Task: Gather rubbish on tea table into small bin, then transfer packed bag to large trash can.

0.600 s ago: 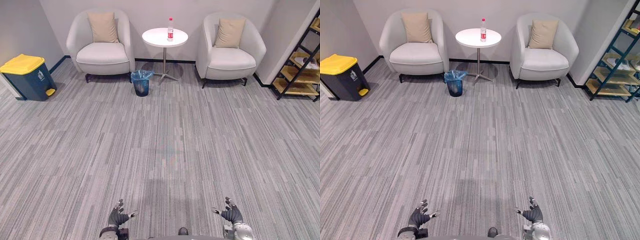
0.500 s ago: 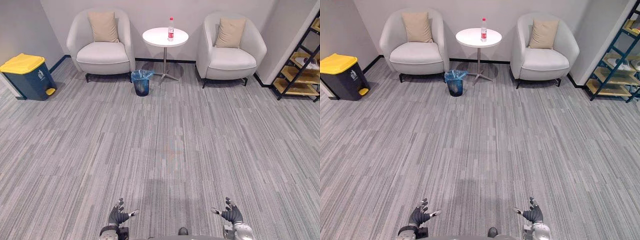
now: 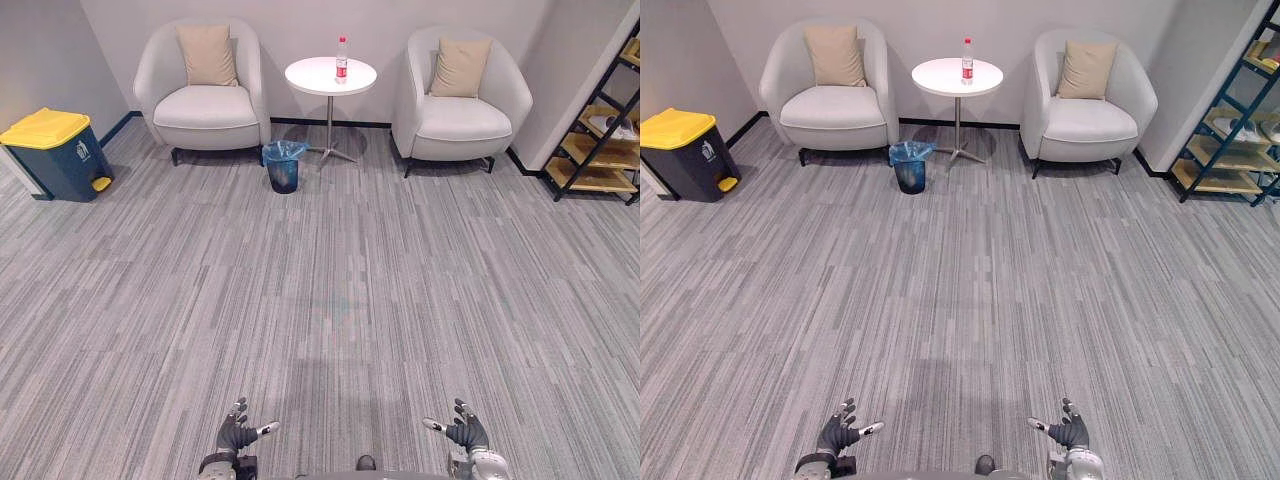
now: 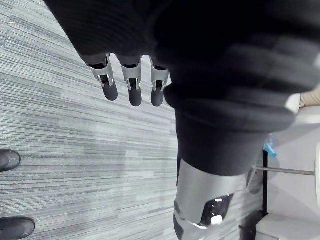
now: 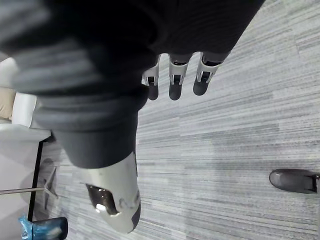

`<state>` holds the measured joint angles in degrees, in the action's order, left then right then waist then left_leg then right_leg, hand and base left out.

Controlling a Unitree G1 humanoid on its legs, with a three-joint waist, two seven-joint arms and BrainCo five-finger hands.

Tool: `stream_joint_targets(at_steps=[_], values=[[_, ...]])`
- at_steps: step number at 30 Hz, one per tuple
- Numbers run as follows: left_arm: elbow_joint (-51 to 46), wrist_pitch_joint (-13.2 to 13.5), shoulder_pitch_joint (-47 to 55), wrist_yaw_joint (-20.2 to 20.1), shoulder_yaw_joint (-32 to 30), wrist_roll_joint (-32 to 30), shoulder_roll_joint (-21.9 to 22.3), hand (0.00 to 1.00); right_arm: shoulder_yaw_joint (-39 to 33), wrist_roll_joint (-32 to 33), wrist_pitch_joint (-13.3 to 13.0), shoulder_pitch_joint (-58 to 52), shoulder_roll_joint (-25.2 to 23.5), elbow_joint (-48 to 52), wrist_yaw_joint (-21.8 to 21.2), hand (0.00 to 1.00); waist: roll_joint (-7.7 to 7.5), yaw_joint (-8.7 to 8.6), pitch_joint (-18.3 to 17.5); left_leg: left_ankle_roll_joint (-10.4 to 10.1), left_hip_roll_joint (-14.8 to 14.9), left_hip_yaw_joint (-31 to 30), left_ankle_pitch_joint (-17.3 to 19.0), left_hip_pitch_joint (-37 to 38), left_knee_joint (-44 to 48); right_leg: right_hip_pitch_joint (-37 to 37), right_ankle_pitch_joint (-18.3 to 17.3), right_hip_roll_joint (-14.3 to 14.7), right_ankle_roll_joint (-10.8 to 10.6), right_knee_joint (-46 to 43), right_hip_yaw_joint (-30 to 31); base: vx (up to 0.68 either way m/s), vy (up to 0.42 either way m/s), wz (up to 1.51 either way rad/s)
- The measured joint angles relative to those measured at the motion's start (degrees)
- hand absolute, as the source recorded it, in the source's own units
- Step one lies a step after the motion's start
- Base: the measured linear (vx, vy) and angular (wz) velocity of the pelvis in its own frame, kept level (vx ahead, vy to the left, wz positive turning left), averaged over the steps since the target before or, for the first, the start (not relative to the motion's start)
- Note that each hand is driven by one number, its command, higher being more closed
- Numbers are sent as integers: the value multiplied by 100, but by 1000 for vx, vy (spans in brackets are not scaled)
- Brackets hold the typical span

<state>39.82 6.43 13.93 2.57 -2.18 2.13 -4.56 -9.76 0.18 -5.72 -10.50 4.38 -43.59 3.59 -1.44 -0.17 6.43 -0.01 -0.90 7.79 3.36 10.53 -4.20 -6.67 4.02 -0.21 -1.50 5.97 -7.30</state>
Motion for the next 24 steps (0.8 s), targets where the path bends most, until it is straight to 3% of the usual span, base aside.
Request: stream_joint_targets(at_steps=[10,13,16,18,20,22,24], values=[[-388,-8,-8,-3,30,95,-2,0,-88,147,5,105,-96,3,0,0,-34,109,-31,65,6,46,98,-224,69,200,-98,5,-20,-25,33,10,-2,-2],[-536,-36,4,0,28,218,2,0,-95,159,5,281,-87,32,4,0,-4,121,-17,126,30,203,363,-490,446,406,-165,-1,-57,-160,187,62,21,-26],[-658,-38,4,7,22,249,0,0,-95,159,6,382,-66,232,6,0,109,121,44,150,58,332,589,-654,769,870,-607,-37,-98,-995,294,97,53,-20],[-751,-37,-40,12,20,317,-8,0,-95,158,9,392,-38,240,8,0,136,108,60,175,0,375,760,-660,958,1286,-1097,-181,-264,-1996,268,124,75,-5],[-772,-37,-49,12,28,388,-2,0,-93,158,11,391,-24,252,9,0,185,96,124,224,-20,409,919,-567,1060,1580,-1314,-268,-394,-2842,221,104,83,-4],[-774,-41,-38,16,28,403,-3,0,-83,158,28,373,-16,312,9,0,239,97,174,241,-34,421,1064,-498,1152,1864,-1358,-386,-390,-3675,68,101,109,-2],[-883,-44,-32,31,26,408,-51,0,-39,156,75,323,-1,478,7,0,185,67,296,353,-169,301,1188,-151,1062,2330,-1540,-694,-426,-4904,-232,236,75,12]])
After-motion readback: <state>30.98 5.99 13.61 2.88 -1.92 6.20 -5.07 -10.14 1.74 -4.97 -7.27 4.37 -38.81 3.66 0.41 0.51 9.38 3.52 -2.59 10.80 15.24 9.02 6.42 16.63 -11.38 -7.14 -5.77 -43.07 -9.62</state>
